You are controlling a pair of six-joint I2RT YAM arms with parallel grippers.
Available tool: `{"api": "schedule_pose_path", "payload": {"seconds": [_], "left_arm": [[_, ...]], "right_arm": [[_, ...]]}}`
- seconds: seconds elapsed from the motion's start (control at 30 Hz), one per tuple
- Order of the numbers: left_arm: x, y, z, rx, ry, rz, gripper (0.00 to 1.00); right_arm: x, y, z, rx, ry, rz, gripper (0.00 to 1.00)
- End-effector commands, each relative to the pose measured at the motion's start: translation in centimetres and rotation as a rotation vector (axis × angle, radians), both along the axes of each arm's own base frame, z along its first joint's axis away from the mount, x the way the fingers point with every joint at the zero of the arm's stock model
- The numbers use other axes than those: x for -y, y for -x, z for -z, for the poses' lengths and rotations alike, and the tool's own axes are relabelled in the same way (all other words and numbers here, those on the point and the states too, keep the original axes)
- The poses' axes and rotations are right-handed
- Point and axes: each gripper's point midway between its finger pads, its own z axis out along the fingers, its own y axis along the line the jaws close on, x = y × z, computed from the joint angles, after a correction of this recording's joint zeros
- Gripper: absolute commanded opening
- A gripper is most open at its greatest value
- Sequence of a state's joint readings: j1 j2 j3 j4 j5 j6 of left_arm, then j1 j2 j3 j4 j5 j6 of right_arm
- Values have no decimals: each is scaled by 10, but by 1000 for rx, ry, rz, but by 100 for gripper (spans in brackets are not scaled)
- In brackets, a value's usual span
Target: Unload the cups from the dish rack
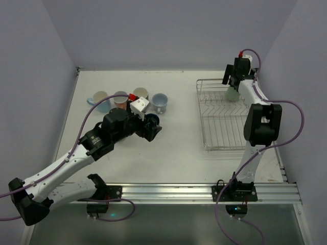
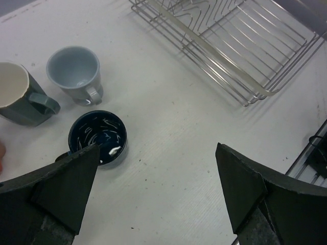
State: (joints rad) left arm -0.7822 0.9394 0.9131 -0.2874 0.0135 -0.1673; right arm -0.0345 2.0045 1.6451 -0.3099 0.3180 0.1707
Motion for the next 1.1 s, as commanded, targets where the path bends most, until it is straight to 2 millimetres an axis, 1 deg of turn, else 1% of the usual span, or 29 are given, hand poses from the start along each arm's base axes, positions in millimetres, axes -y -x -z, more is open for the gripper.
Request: {"api": "schedule_pose_path", "payload": {"seconds": [0.0, 0.03, 0.1, 0.17, 0.23, 0.3, 0.33, 0.43, 0.47, 0.5, 0.53, 0.57, 0.6, 0.63, 0.67, 0.7, 0.73, 0.77, 0.8, 0.83, 0.87, 0.9, 0.93, 0.97, 1.0, 1.03, 1.07], "left_arm": [[1, -5, 7, 22, -42, 9, 100], [1, -5, 8, 21, -43, 9, 100], [2, -5, 5, 29, -36, 10, 100], [2, -5, 2, 37, -26, 10, 100], [2, -5, 0, 38, -19, 7, 100], [3, -6, 0, 30, -15, 5, 100], [4, -6, -2, 31, -10, 3, 100], [6, -5, -7, 25, 13, 3, 100], [7, -4, -8, 21, 20, 12, 100], [9, -3, -11, 15, 35, 14, 100], [10, -2, -14, 13, 48, 17, 100], [10, -1, -18, 15, 64, 19, 100], [12, 0, -20, 6, 85, 21, 100], [13, 1, -23, 7, 102, 23, 100], [14, 3, -27, 9, 123, 27, 100], [18, 5, -32, 4, 160, 40, 100], [20, 6, -36, 4, 182, 48, 100], [22, 8, -39, 1, 202, 57, 100], [27, 9, -44, -1, 243, 73, 99], [30, 10, -47, -3, 264, 80, 99], [32, 10, -48, -7, 283, 85, 99], [37, 11, -53, -9, 324, 102, 99], [41, 11, -59, 4, 360, 116, 98], [45, 11, -60, 1, 377, 127, 98], [51, 13, -65, -3, 420, 151, 98], [55, 13, -66, -7, 437, 167, 98], [61, 14, -64, -23, 445, 192, 97]], "right_arm": [[6, -12, -8, -3, 58, -29, 90], [5, -15, -10, 6, 58, -38, 89], [2, -19, -6, 6, 59, -62, 84], [5, -21, -4, 7, 74, -54, 80], [7, -22, -5, 8, 87, -52, 65], [10, -19, -8, 9, 97, -43, 54], [10, -19, -21, 40, 100, -38, 41], [11, -14, -42, 109, 102, -26, 28], [11, -10, -68, 165, 102, -20, 26], [10, -4, -72, 181, 97, -15, 25], [9, -3, -86, 223, 92, -13, 23], [8, 5, -114, 285, 85, -14, 20], [5, 12, -116, 300, 63, -12, 20], [2, 16, -128, 340, 50, -14, 19], [-4, 20, -139, 370, 24, -35, 18], [-9, 33, -154, 415, -11, -37, 18], [-13, 39, -162, 441, -36, -48, 18], [-24, 44, -168, 463, -80, -86, 18], [-32, 60, -176, 501, -137, -93, 18], [-40, 67, -182, 529, -173, -117, 17], [-57, 74, -187, 556, -258, -163, 17], [-68, 85, -169, 532, -309, -191, 17], [-79, 100, -190, 604, -350, -232, 17], [-91, 110, -191, 617, -405, -272, 17], [-115, 125, -171, 576, -520, -346, 17], [-128, 143, -191, 644, -561, -410, 17], [-145, 157, -193, 655, -653, -451, 17]]}}
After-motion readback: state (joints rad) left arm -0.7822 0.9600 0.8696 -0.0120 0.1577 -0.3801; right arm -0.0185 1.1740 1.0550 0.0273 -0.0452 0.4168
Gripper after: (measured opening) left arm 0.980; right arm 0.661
